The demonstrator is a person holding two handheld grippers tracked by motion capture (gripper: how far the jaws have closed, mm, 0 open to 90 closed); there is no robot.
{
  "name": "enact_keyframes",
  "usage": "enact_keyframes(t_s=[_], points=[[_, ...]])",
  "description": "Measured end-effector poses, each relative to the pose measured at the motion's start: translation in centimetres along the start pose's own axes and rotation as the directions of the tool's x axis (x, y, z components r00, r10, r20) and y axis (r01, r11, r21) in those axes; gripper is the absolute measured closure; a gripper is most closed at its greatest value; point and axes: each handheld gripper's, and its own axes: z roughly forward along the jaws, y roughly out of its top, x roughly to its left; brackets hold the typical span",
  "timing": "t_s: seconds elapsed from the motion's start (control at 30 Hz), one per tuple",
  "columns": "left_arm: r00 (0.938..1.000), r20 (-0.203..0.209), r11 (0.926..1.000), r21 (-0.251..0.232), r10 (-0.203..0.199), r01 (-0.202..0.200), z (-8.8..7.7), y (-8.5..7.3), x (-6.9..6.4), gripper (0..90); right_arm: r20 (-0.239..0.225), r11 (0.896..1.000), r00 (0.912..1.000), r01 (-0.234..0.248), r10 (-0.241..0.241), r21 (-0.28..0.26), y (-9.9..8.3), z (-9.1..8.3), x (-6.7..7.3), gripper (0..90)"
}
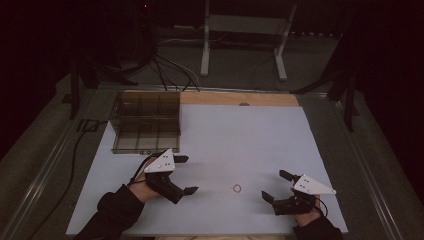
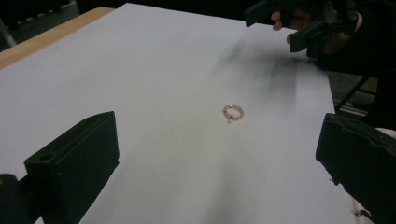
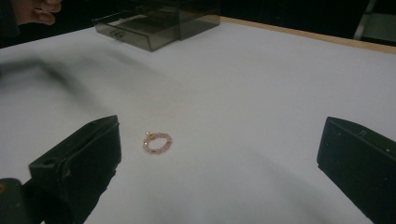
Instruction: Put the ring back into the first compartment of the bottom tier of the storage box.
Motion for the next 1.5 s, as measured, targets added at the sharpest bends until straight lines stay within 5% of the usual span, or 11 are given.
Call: enact_keyframes(t_s=[1.07, 1.5], points=[[0.9962, 0.085, 0.9999, -0.006, 0.015, -0.015, 6.0, 2.3, 0.3, 0.7, -0.001, 1.000, 1.0000, -0.007, 0.007, 0.002, -0.1, -0.1, -0.1, 0.0], [0.9928, 0.117, 0.9993, 0.026, 0.025, -0.028, 8.8, 3.0, -0.4, 1.4, -0.001, 1.000, 1.0000, -0.006, 0.006, 0.002, -0.1, -0.2, -0.1, 0.0]])
